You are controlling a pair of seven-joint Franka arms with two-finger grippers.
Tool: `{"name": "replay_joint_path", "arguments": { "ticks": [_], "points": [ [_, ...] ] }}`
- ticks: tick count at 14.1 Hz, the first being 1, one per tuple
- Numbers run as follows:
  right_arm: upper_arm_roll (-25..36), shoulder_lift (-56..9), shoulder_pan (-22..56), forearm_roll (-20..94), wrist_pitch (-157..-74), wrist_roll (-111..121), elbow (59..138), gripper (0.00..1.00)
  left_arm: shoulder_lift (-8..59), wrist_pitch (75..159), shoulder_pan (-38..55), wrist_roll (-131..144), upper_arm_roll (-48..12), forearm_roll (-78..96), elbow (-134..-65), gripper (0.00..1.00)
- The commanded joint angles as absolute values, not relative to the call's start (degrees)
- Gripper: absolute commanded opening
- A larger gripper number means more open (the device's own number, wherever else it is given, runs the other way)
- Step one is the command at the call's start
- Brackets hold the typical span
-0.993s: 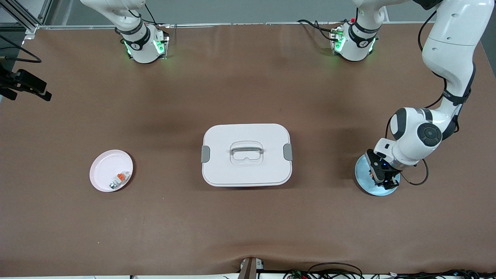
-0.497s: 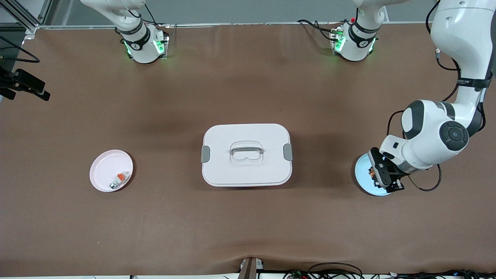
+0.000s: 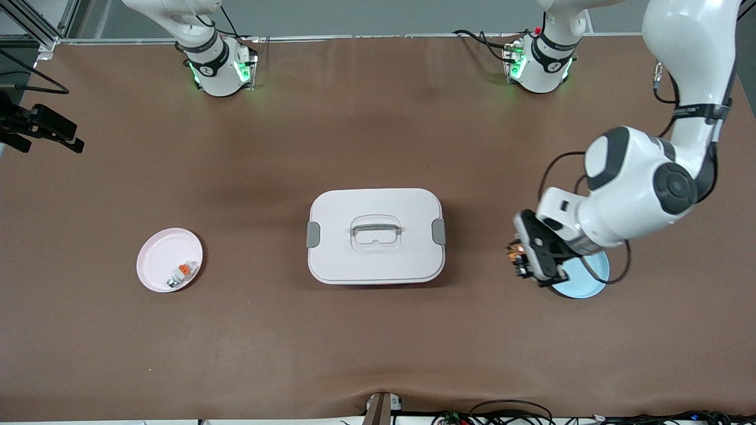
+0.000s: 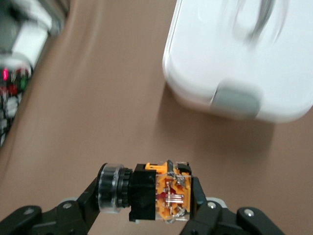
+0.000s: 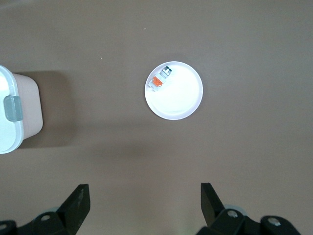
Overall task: Transfer orange switch to right arm and place
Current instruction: 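Lift the switch with the left gripper and carry it over the box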
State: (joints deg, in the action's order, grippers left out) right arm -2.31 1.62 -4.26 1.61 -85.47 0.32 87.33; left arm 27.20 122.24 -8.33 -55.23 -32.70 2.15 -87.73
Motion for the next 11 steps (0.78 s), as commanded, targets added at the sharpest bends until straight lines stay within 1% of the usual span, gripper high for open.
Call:
{"name": "replay_joint_path", "arguments": {
  "ticks": [1,7,9,11],
  "points": [
    [-2.46,1.58,-3.87,1.41,-84.29,-0.35,86.31,1.00,28.65,120.59,-6.78,-47.93,-37.52,3.16,-83.50,0.00],
    [-2.46,1.58,-3.78,1.32,-84.11,-0.44,86.31,1.00,28.92,123.04,4.20,-38.35,-37.79,3.60,-80.60,0.00],
    [-2.46,1.50,-3.52,1.41,-84.11,-1.92,86.40,1.00,29.18,128.11,8.16,-32.54,-37.71,3.52,-80.25,0.00],
    [-2.46,1.32,-2.90,1.41,-84.20,-2.46,86.40,1.00,30.67,133.05,11.76,-27.36,-37.71,3.52,-78.50,0.00]
  ]
}}
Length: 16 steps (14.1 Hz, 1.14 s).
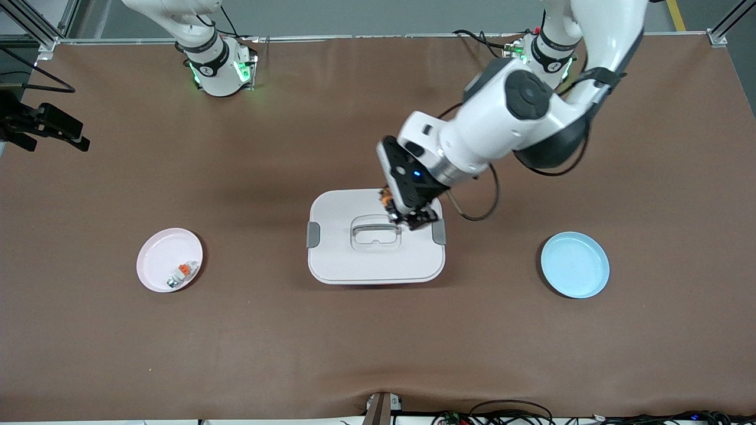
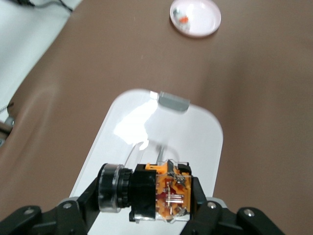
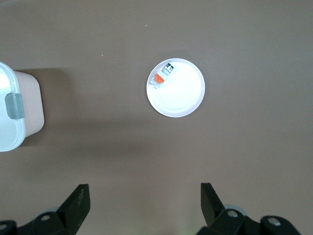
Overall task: Transfer orange switch to right arm and place
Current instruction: 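Lift the switch with the left gripper and carry it over the box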
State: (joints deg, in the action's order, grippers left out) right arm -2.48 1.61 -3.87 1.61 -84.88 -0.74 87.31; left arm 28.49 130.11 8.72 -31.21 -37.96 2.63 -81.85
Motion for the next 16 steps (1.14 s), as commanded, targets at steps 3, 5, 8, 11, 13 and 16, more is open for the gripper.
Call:
{"name": "replay_joint_path", "arguments": {
  "ticks": [3,5,8,11,13,16],
  "points": [
    [-2.20,1.14,-3.08,1.76,-83.41,-2.11,86.40,1.00,31.64,133.68,15.29,-19.46,-37.70,3.60,-77.26,0.00],
    [-2.20,1.14,-2.99,1.93,-83.23,-0.10,87.01,1.00,31.73,133.94,17.39,-14.96,-37.62,3.52,-76.65,0.00],
    [-1.50,1.05,-7.18,16.11,-83.31,1.49,89.64,1.00,31.99,135.17,19.33,-14.14,-37.35,3.17,-76.11,0.00],
    [-1.41,1.23,-8.96,27.30,-83.49,1.23,93.67,1.00,31.64,135.18,20.47,-17.75,-37.35,1.23,-75.94,0.00],
    [-1.41,1.84,-9.58,35.38,-86.46,0.70,99.72,1.00,31.55,135.09,21.00,-18.10,-37.35,-0.17,-75.94,0.00],
    [-1.67,3.25,-9.23,41.65,-89.11,0.62,105.89,1.00,31.55,134.74,22.58,-19.77,-37.61,-6.92,-75.94,0.00]
  ]
}}
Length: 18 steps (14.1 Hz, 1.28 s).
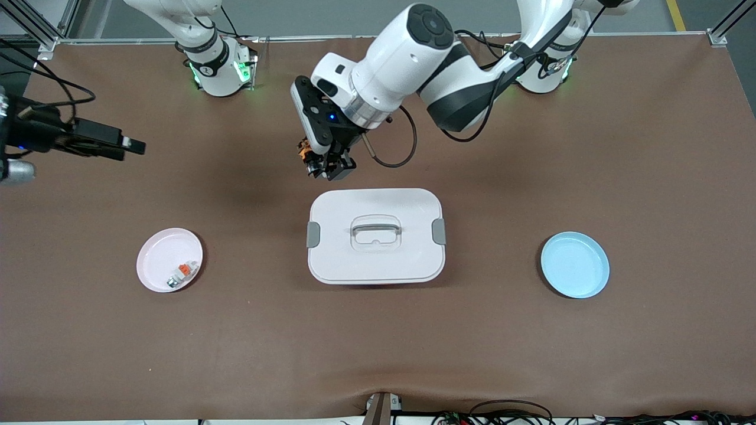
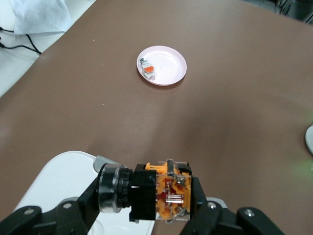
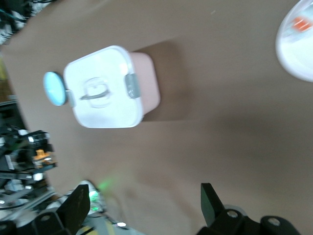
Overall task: Transfer orange switch to right arm and place
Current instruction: 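Lift the switch with the left gripper and carry it over the box, then reach the right gripper to the switch held by the left gripper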
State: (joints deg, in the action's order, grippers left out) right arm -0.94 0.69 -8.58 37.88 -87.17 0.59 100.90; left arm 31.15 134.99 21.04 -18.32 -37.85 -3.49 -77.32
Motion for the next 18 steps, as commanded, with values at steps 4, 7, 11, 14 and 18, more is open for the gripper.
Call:
{"name": "replay_joint_path", "arguments": {
  "ticks": [4,7,11,14,18],
  "points": [
    [-2.11,2.73,-2.66,42.98,-89.91,-1.05,107.31,1.00,31.81,134.47,21.80,-35.02,-37.35,-8.17,-76.03,0.00],
    [-2.11,2.72,3.58,46.21,-93.85,-1.49,108.88,1.00,31.90,134.39,21.71,-38.15,-37.18,-7.82,-76.11,0.00],
    [-2.20,3.08,9.57,49.39,-102.46,-1.49,110.57,1.00,31.90,134.38,21.71,-38.23,-37.18,-7.82,-76.20,0.00],
    [-2.11,2.90,12.39,53.69,-108.62,-1.49,111.62,1.00,31.90,134.38,21.71,-38.14,-37.18,-7.73,-76.20,0.00],
    [-2.11,2.81,14.85,53.70,-112.49,-1.49,111.80,1.00,31.90,134.38,21.62,-37.88,-37.18,-7.73,-76.20,0.00]
  ]
}}
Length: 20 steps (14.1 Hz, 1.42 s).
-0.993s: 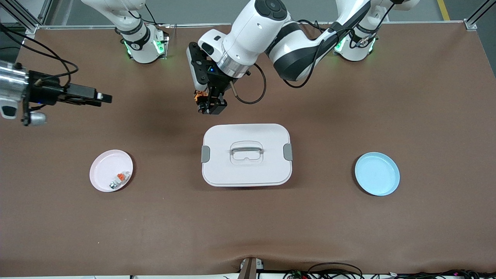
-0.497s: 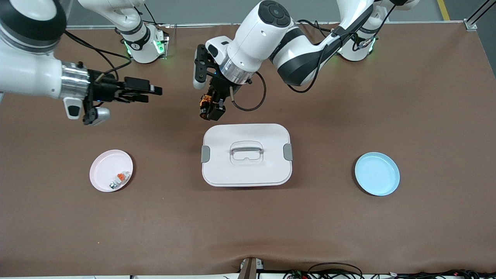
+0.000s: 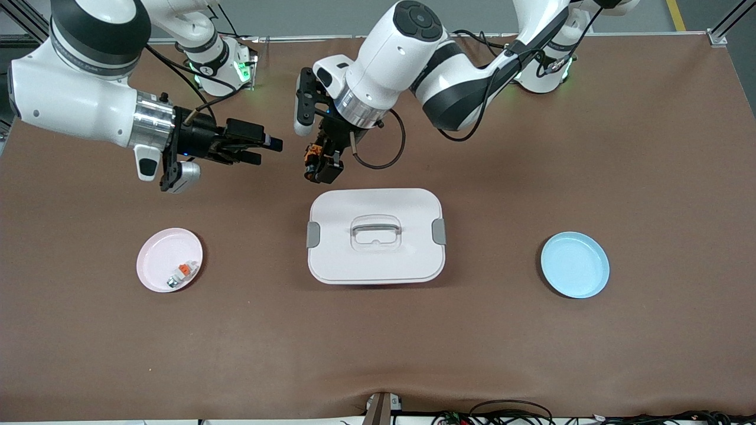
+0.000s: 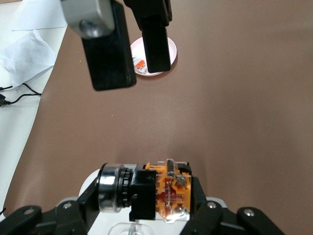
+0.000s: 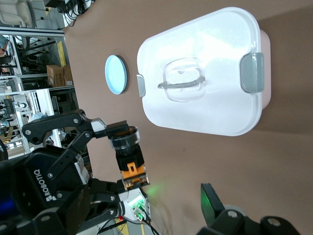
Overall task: Transfer orange switch to right arm and place
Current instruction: 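Reach the right gripper to the switch held by the left gripper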
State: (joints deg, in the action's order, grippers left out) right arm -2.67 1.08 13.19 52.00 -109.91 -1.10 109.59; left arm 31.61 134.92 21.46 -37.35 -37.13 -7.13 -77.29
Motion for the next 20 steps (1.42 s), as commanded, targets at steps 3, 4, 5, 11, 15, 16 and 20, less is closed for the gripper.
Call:
{"name": "replay_joint_path", "arguments": {
  "ticks": [3,4,5,11,15,16,20],
  "points": [
    [-2.11,2.72,17.92,53.70,-117.58,-2.02,112.93,1.00,31.99,134.38,21.71,-37.71,-37.09,-7.65,-76.20,0.00],
    [-2.11,2.64,19.06,53.70,-119.34,-2.02,113.55,1.00,31.91,134.38,21.71,-37.62,-37.09,-7.65,-76.20,0.00],
    [-2.11,2.46,20.12,53.79,-121.10,-2.20,113.99,1.00,31.73,134.38,21.80,-37.01,-37.18,-7.47,-76.20,0.00],
    [-2.11,2.46,21.01,53.70,-121.90,-1.85,115.40,1.00,31.55,134.38,21.45,-34.98,-37.18,-7.38,-76.29,0.00],
    [-2.11,1.67,22.06,53.70,-123.92,-1.76,115.40,1.00,31.64,134.38,21.62,-34.28,-37.09,-7.47,-76.38,0.00],
    [-2.11,1.32,22.41,53.70,-124.53,-1.84,115.40,1.00,31.64,134.47,21.71,-33.84,-37.09,-7.38,-76.38,0.00],
    [-2.20,0.35,22.68,53.79,-124.98,-1.85,115.05,1.00,31.64,134.47,21.53,-33.84,-37.09,-7.47,-76.46,0.00]
  ]
}}
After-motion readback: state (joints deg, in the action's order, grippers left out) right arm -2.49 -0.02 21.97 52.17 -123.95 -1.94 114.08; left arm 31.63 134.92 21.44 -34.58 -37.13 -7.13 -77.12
